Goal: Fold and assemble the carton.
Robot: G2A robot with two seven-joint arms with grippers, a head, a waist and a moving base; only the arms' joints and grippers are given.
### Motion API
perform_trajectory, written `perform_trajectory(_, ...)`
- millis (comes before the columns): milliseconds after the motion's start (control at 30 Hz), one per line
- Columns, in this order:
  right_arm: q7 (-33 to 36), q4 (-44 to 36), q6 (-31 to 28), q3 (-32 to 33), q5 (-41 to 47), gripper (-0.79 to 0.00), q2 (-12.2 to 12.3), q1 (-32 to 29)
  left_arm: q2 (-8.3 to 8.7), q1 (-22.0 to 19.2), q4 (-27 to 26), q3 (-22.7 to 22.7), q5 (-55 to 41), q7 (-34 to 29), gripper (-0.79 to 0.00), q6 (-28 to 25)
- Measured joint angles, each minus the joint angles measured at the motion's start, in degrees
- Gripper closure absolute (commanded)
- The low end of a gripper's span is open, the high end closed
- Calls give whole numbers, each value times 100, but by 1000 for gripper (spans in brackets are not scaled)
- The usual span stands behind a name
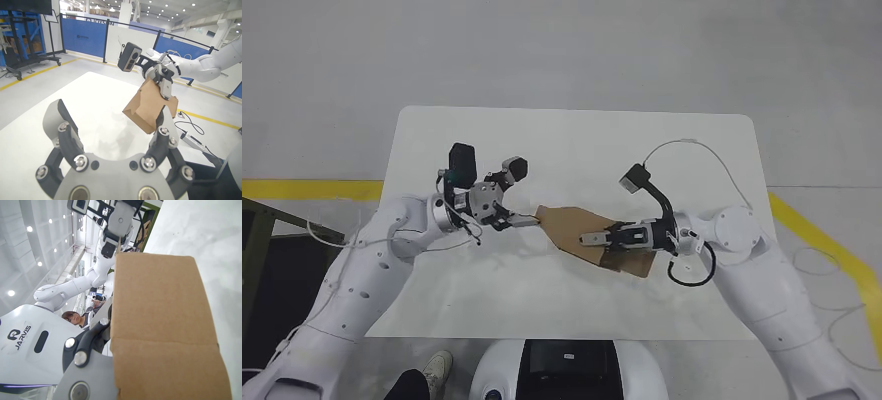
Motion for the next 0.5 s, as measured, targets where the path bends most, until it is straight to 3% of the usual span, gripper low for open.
perform_trajectory(267,-24,20,-32,120,348,0,5,-25,102,360,-319,19,549,392,-785,0)
perform_trajectory(500,164,-74,-46,58,513,0,-7,-4,78,160,-136,308,531,417,-785,0)
